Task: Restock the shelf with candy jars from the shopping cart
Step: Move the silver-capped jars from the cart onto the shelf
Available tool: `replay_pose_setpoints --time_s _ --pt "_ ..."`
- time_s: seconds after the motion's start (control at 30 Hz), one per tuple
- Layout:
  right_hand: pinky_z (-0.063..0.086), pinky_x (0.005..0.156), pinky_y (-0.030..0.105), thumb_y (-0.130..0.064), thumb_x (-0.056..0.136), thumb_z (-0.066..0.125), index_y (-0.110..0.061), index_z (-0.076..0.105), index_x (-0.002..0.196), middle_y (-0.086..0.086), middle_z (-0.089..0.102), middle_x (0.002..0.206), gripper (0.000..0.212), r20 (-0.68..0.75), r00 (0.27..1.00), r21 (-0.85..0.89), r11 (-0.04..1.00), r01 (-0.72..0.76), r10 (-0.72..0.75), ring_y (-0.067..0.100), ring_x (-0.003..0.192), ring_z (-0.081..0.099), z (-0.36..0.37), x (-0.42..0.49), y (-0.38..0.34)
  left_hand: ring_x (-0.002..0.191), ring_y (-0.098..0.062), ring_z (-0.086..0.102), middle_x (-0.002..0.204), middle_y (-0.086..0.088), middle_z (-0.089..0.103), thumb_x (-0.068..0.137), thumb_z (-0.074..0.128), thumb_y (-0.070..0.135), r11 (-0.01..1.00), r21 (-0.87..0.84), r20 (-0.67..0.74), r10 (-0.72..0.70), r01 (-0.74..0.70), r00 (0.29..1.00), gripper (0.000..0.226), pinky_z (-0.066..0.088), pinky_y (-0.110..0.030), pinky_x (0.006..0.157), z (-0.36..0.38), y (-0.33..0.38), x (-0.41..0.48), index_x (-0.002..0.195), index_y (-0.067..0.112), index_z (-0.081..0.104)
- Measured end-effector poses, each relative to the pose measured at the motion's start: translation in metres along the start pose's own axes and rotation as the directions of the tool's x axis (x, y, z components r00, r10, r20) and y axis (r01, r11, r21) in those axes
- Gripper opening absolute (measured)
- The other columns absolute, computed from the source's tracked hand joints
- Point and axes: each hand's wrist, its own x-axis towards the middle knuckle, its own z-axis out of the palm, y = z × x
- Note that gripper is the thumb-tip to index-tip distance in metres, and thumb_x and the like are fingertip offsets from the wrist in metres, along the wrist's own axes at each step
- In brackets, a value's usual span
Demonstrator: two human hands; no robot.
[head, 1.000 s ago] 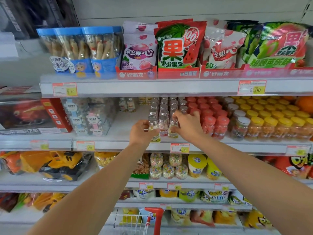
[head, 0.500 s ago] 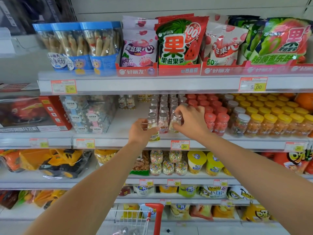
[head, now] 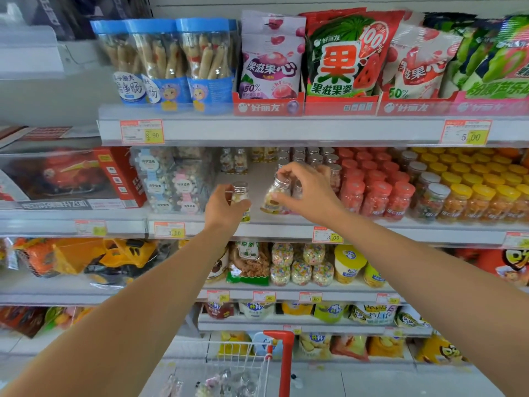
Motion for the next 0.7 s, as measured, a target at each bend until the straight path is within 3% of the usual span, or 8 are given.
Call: replay_pose_setpoints --time_s 0.13,0.23,0.47,0.7 --pt "0.022 0.101 0.04 -0.045 0.083 0.069 -0.024 0.056 0.115 -0.014 0.059 0.104 0.041 -0.019 0.999 -0.069 0.996 -0.05 0.048 0.016 0.103 0.055 0.011 0.018 -0.015 0.1 -0.024 0.056 0.113 -0.005 0.059 0.086 0.07 0.024 0.998 0.036 0.011 0.042 -0.042 0.999 0.046 0.045 -0.032 0.081 -0.012 -0.004 0.011 0.126 0.014 0.05" --pt "0.02 0.102 0.036 -0.046 0.083 0.068 -0.026 0.055 0.119 -0.009 0.064 0.114 0.043 -0.018 0.996 -0.144 0.986 -0.084 0.082 0.016 0.11 0.056 0.021 0.032 -0.016 0.099 -0.025 0.058 0.112 -0.007 0.061 0.087 0.069 0.025 0.996 0.056 0.03 0.064 -0.066 0.997 0.046 0.044 -0.031 0.077 -0.013 -0.004 0.022 0.127 0.013 0.05" --pt "0.027 0.101 0.037 -0.046 0.081 0.069 -0.027 0.055 0.108 -0.007 0.067 0.101 0.036 0.054 0.99 -0.336 0.936 -0.105 0.131 0.019 0.107 0.056 0.047 0.062 0.005 0.097 -0.019 0.053 0.116 -0.004 0.06 0.087 0.069 0.026 0.99 0.073 0.052 0.114 -0.117 0.992 0.05 0.044 -0.03 0.082 0.007 -0.016 0.055 0.131 0.014 0.048" --pt "0.028 0.096 0.037 -0.049 0.075 0.073 -0.033 0.055 0.098 -0.009 0.066 0.104 0.033 0.091 0.985 -0.462 0.882 -0.09 0.149 0.019 0.104 0.055 0.05 0.087 0.018 0.097 -0.02 0.055 0.109 0.0 0.059 0.086 0.07 0.028 0.98 0.068 0.078 0.182 -0.187 0.98 0.052 0.045 -0.03 0.081 0.025 -0.026 0.092 0.132 0.016 0.048"
